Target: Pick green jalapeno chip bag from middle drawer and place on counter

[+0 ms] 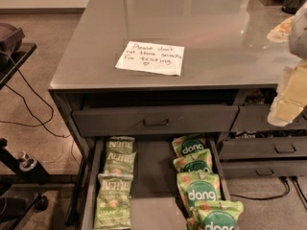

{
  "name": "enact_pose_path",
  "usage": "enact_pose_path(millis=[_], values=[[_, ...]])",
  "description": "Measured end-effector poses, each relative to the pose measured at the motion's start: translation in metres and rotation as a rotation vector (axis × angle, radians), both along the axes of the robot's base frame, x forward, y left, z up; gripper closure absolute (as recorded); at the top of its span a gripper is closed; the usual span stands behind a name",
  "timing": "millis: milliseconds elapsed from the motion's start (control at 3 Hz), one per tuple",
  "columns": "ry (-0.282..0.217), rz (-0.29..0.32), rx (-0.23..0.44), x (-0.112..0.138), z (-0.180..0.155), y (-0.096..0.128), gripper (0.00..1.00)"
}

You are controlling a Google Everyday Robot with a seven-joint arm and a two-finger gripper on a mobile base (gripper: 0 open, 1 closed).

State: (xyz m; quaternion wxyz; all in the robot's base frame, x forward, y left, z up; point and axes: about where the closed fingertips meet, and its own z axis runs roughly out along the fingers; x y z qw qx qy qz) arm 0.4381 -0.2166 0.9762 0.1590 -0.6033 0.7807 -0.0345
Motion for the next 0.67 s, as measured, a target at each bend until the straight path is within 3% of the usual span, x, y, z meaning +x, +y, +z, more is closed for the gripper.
enact_pose_path(millis=[667], values=[[-0.003,0.017,0.038,-0.004,-0.012,0.008,0.0]])
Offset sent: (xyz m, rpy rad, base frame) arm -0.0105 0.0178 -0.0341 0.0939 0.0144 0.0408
